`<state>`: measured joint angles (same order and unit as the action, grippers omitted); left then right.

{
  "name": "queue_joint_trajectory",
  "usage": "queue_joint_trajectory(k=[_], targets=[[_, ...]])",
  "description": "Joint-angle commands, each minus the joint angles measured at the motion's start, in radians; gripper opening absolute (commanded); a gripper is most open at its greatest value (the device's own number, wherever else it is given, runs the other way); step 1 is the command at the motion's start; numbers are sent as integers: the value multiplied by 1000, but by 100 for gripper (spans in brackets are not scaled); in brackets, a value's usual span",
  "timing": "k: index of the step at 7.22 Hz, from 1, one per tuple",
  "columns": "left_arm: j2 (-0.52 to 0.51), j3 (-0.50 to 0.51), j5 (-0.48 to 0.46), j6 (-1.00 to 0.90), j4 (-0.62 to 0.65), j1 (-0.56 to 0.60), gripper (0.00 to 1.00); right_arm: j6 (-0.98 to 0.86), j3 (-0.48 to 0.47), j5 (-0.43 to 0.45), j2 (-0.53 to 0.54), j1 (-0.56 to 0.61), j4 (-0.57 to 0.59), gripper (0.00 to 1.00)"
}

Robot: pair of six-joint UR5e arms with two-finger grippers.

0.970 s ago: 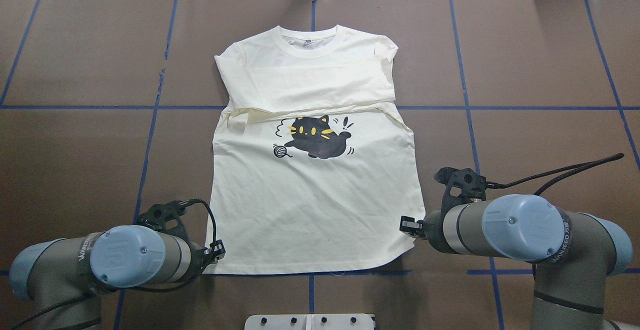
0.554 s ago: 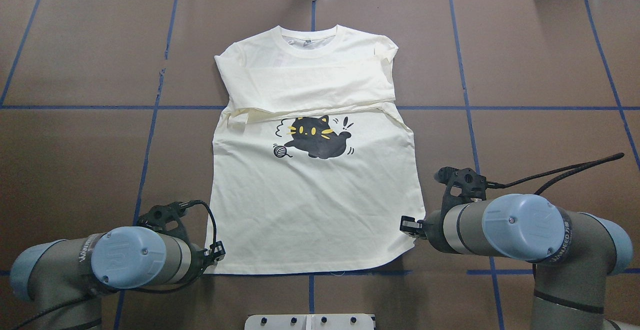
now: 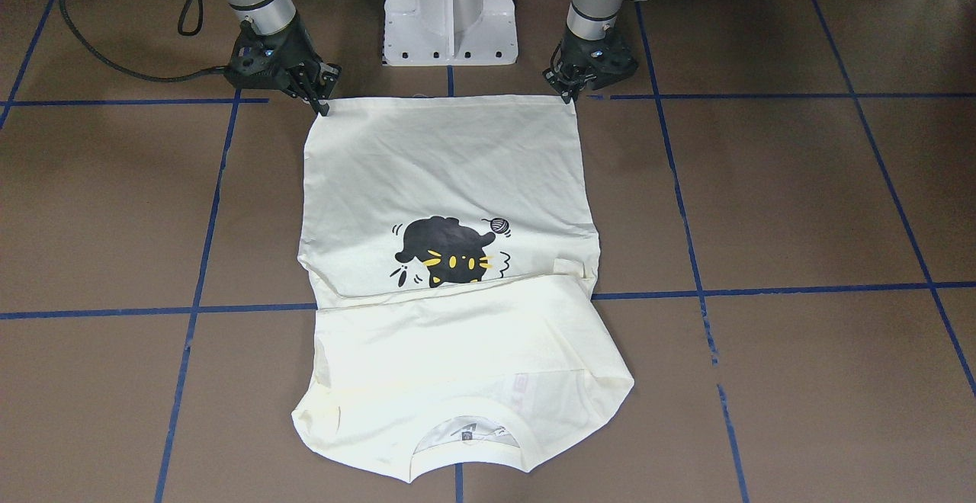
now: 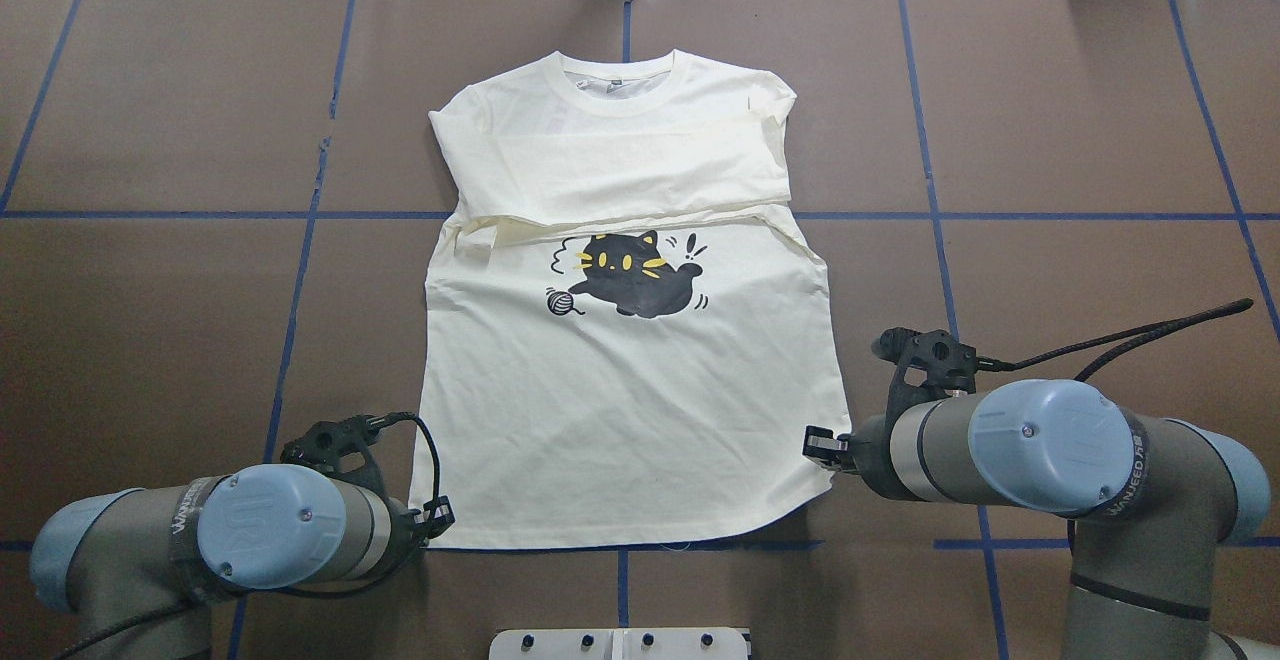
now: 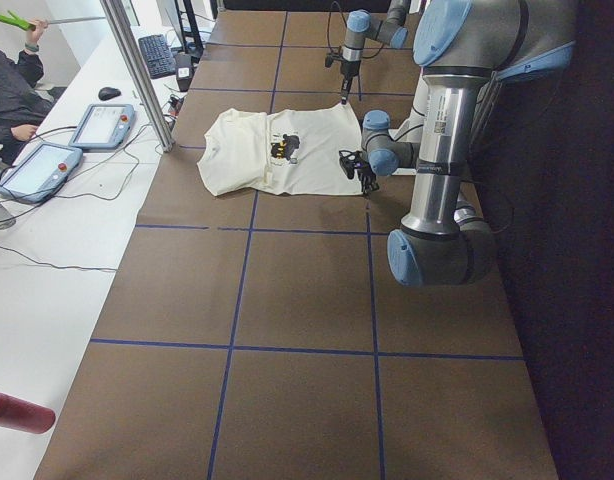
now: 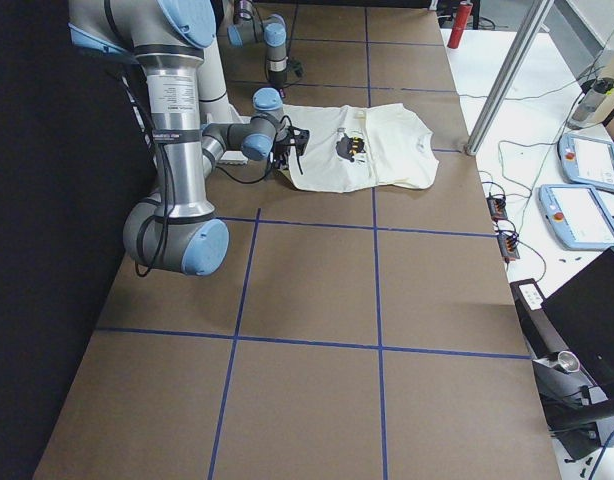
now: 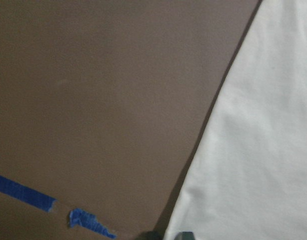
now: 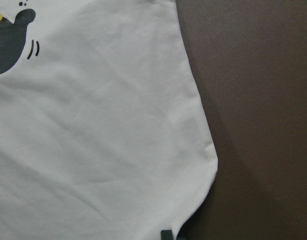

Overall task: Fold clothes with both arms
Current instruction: 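Grasp the hem corners with both grippers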

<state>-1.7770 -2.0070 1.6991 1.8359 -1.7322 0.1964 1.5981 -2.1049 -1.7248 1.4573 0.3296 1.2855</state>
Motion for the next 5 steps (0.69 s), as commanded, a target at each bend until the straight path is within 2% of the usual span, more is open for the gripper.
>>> queue_joint_trajectory(k=[1,2,3,5], targets=[[1,-15,2,-1,-1,5,0,-1,-1,-16,0,9,-2,0],[14,-74,5,-12,0,15,0,-6,-3,-48,0,22,-2,0],[48,-157,13,-23,0,17,0,-7,-15,-135,-2,51,-2,0],[53,-232,13,-35,2,18,0,-7,-78,-211,17,62,-2,0]])
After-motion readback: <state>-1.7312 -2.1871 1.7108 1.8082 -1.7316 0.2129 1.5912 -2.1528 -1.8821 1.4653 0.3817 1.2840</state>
